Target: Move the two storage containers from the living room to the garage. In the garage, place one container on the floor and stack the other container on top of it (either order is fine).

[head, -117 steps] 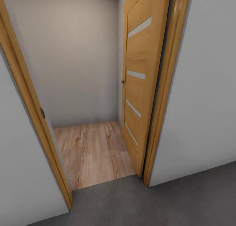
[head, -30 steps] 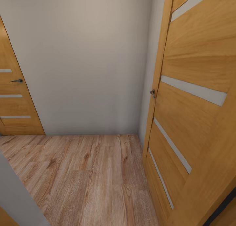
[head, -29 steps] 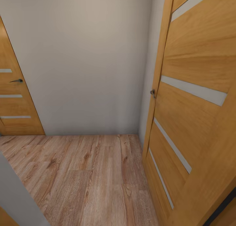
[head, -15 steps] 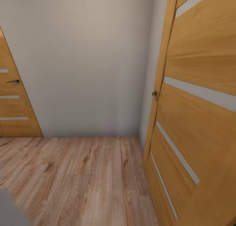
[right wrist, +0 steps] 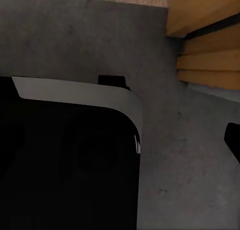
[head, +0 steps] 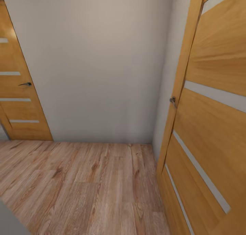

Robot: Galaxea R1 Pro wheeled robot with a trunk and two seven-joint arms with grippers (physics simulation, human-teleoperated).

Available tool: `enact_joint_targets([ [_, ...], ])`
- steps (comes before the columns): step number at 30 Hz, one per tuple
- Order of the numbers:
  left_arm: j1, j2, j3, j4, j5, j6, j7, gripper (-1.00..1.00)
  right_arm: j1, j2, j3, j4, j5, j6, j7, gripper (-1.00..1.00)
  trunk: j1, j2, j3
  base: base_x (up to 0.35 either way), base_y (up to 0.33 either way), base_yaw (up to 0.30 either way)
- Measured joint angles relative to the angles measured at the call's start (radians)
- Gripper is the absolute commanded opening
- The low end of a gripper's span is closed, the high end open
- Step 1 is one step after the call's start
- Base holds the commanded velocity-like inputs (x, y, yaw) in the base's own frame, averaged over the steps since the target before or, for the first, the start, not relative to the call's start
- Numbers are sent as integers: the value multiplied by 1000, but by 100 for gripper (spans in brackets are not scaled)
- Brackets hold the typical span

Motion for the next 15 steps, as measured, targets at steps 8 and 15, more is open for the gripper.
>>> enact_joint_targets([
  [8, 0, 0, 0, 0, -1, 0, 0, 100, 0, 0, -1, 0, -1, 0, 0, 100, 0, 0, 0, 1, 0, 20],
  [15, 0, -1, 0, 0, -1, 0, 0, 100, 0, 0, -1, 0, -1, 0, 0, 100, 0, 0, 0, 0, -56, 1],
])
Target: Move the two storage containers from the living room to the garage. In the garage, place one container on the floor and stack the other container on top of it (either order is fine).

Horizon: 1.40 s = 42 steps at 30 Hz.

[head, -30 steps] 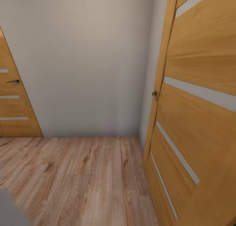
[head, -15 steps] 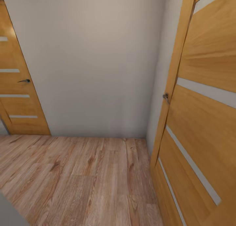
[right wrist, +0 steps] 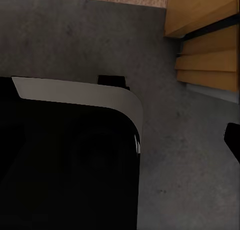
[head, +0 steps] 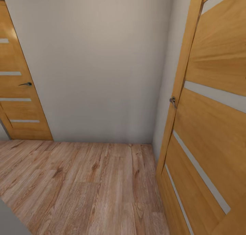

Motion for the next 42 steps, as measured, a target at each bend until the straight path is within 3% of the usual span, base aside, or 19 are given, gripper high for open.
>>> enact_joint_targets([
  [9, 0, 0, 0, 0, 0, 0, 0, 100, 0, 1, -1, 0, -1, 0, 0, 100, 0, 0, 0, 0, -163, 0],
  [22, 0, 0, 0, 0, 0, 0, 0, 100, 0, 2, -1, 0, 0, 0, 0, 100, 0, 0, 0, 0, -7, 148],
  [42, 0, 2, 0, 0, 3, 0, 2, 100, 0, 0, 4, 0, 2, 0, 11, 100, 0, 0, 0, 55, 0, 7],
])
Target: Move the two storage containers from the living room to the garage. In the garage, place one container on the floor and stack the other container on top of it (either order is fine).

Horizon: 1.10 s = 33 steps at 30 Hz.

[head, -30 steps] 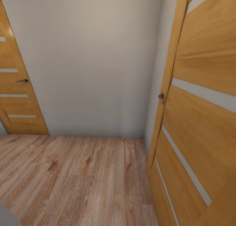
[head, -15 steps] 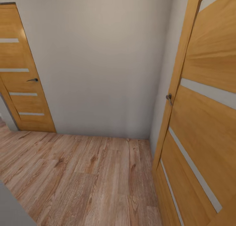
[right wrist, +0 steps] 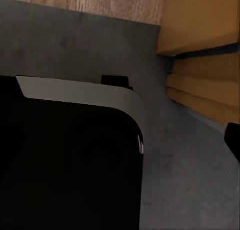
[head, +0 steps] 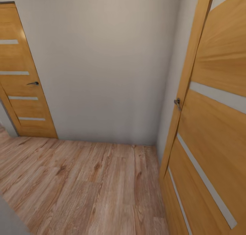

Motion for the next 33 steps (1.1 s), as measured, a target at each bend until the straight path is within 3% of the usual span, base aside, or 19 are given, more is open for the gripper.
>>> enact_joint_targets([
  [33, 0, -1, 0, 0, 0, 5, 0, 100, 0, 0, -1, 0, -2, 0, -1, 100, 0, 0, 0, 319, 0, 0],
])
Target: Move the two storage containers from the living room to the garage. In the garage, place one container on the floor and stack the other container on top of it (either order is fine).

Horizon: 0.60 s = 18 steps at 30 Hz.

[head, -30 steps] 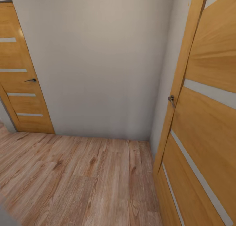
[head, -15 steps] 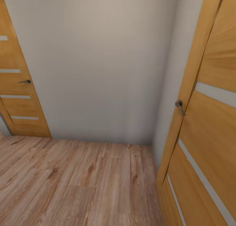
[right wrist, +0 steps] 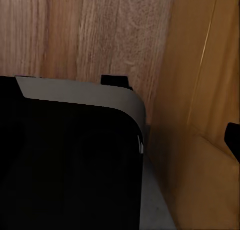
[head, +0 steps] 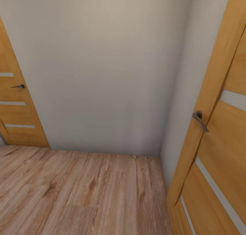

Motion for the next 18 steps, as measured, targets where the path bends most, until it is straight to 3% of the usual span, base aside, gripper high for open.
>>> enact_joint_targets([
  [18, 0, 0, 0, 0, 0, 2, 0, 100, 0, 0, 0, 0, 1, 0, -4, 100, 0, 0, 0, 322, 0, 0],
])
